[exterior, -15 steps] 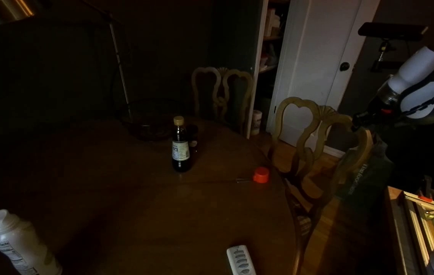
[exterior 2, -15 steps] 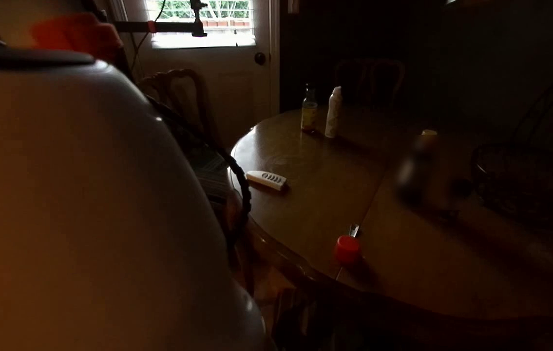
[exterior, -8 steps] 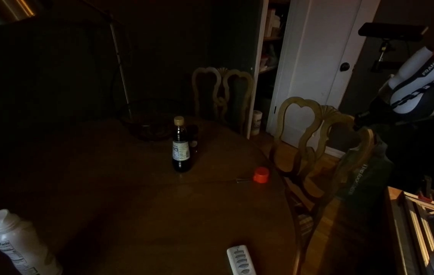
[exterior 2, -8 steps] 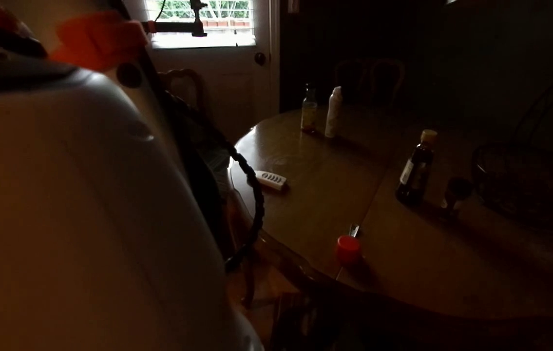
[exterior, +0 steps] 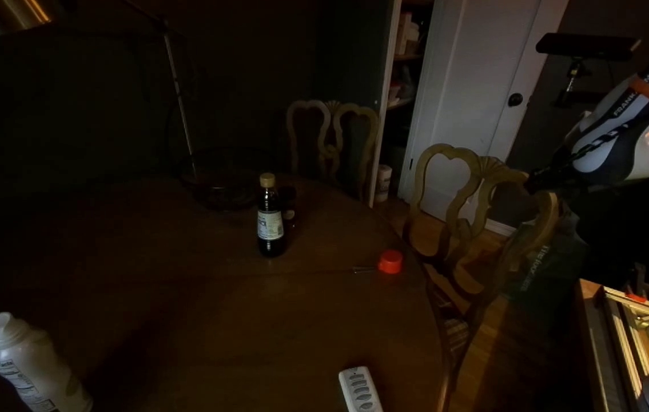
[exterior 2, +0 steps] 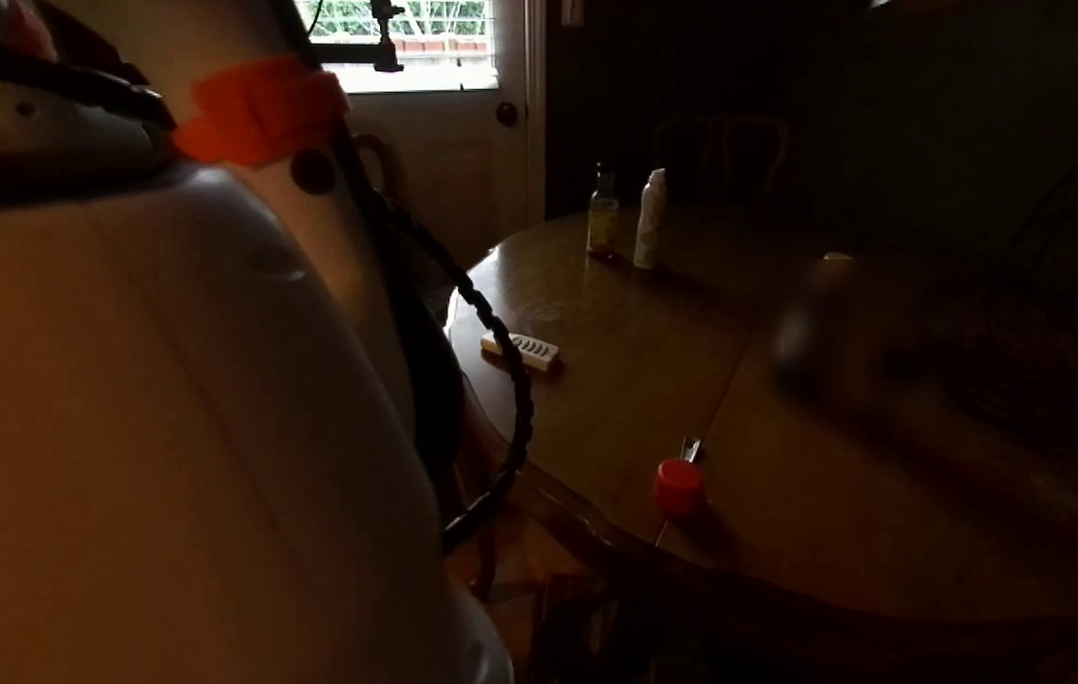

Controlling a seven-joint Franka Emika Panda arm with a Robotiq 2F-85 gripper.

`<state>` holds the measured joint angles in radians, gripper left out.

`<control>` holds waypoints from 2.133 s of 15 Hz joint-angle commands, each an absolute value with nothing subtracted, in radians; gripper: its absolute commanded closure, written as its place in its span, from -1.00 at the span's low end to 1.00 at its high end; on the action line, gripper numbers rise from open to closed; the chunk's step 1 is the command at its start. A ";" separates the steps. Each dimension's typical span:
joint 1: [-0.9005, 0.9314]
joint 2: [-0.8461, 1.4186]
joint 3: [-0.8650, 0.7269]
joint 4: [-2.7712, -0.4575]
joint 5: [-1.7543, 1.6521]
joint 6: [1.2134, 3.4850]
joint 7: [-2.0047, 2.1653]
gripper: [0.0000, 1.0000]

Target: Push the chair at the front outwards.

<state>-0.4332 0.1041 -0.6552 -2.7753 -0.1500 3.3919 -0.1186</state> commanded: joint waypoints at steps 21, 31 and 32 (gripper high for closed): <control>-0.049 0.288 -0.835 -2.740 0.480 3.434 -0.440 -0.16; -0.111 0.121 -0.815 -2.750 0.387 3.280 -0.507 -0.20; -0.115 0.116 -0.812 -2.751 0.382 3.274 -0.511 -0.29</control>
